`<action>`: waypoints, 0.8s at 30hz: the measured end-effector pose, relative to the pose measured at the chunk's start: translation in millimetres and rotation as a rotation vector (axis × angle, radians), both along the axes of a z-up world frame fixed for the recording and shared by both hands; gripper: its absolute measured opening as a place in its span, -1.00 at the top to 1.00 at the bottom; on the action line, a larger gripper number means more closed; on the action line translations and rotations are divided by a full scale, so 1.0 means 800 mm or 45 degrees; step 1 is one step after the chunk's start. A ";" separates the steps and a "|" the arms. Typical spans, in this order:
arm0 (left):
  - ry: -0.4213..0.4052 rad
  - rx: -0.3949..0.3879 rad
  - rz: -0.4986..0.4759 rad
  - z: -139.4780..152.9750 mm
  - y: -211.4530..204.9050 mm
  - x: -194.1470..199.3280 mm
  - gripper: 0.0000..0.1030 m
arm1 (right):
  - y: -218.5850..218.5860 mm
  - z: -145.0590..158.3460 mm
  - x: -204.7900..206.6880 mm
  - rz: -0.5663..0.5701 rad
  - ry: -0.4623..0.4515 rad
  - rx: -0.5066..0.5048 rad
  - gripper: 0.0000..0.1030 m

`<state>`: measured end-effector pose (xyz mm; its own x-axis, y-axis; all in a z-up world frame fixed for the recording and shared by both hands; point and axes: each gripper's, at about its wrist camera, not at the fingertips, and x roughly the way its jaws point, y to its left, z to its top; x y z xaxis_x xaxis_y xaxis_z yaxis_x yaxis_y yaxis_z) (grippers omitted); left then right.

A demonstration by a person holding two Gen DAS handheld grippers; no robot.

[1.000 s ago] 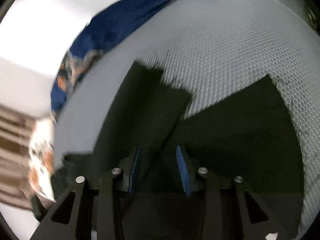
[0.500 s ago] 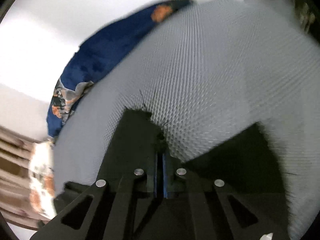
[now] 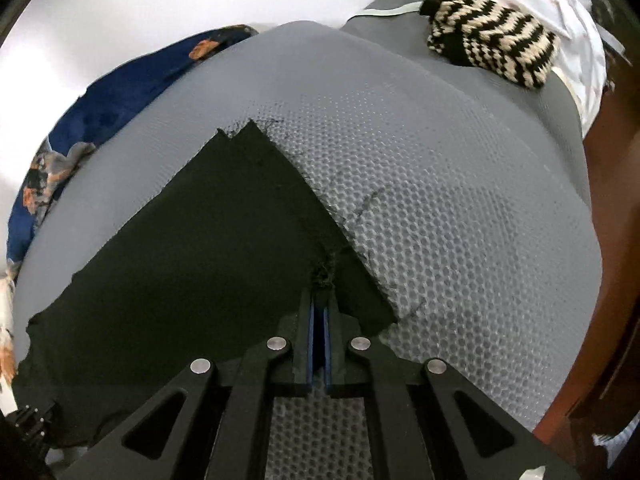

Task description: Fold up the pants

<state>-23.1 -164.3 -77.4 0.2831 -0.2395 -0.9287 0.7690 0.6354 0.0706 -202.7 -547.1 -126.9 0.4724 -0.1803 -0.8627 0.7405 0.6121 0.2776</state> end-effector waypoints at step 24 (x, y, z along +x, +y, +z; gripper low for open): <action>-0.016 -0.276 0.417 0.061 0.066 0.081 0.22 | -0.099 0.016 0.203 0.497 -0.019 0.194 0.51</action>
